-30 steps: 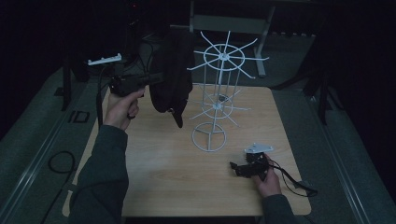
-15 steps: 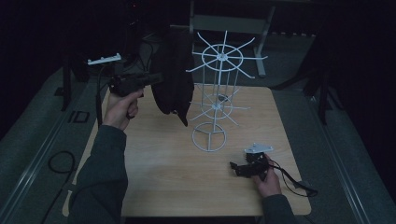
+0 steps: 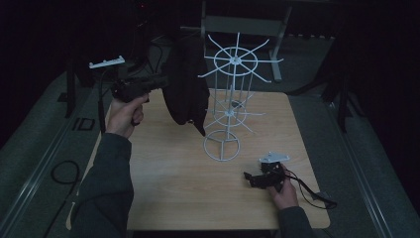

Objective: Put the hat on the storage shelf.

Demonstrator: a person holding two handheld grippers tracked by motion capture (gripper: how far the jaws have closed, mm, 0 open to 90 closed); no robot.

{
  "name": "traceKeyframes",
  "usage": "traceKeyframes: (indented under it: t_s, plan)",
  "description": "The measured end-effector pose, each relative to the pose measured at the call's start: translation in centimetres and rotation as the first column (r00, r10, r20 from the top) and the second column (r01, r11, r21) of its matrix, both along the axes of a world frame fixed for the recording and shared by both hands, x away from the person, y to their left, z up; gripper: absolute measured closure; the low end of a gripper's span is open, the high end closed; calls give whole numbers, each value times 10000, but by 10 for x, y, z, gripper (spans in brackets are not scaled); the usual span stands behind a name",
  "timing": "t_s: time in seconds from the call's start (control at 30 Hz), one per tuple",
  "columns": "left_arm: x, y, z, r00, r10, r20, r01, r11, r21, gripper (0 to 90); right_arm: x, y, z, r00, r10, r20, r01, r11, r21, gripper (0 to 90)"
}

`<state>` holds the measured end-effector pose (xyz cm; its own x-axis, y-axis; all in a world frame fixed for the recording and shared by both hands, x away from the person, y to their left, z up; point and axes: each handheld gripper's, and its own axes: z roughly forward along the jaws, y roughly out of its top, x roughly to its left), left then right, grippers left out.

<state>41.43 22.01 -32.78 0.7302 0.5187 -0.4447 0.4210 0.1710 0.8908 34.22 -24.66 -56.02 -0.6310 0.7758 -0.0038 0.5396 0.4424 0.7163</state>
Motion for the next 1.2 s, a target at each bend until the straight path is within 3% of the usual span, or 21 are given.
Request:
traceKeyframes:
  t_s: [0.17,0.37,0.5,0.67,0.83,1.0,1.2]
  plan:
    - [-2,3,-1,9997,236,-91,-233,9991,364,369,0,0,0,10000,4,2,-4,10000,-1,108]
    - [-9,10,1,9990,413,142,-422,9961,772,419,0,0,0,10000,1,8,-1,10000,-5,108]
    - [-14,20,1,9972,712,216,-721,9963,464,441,0,0,0,10000,-2,14,2,10000,-3,108]
    - [-15,30,-5,9933,1152,-19,-1147,9907,733,485,0,0,0,10000,5,4,-5,10000,3,108]
    - [-17,30,-6,9841,1773,-135,-1728,9718,1606,491,0,0,0,10000,6,16,-6,10000,-1,108]
    - [-20,27,-5,9711,2378,-210,-2262,9446,2378,488,0,0,0,10000,6,15,-6,10000,-6,108]
    - [-22,23,-5,9671,2544,-83,-2410,9254,2924,484,0,0,0,10000,6,9,-6,10000,-3,108]
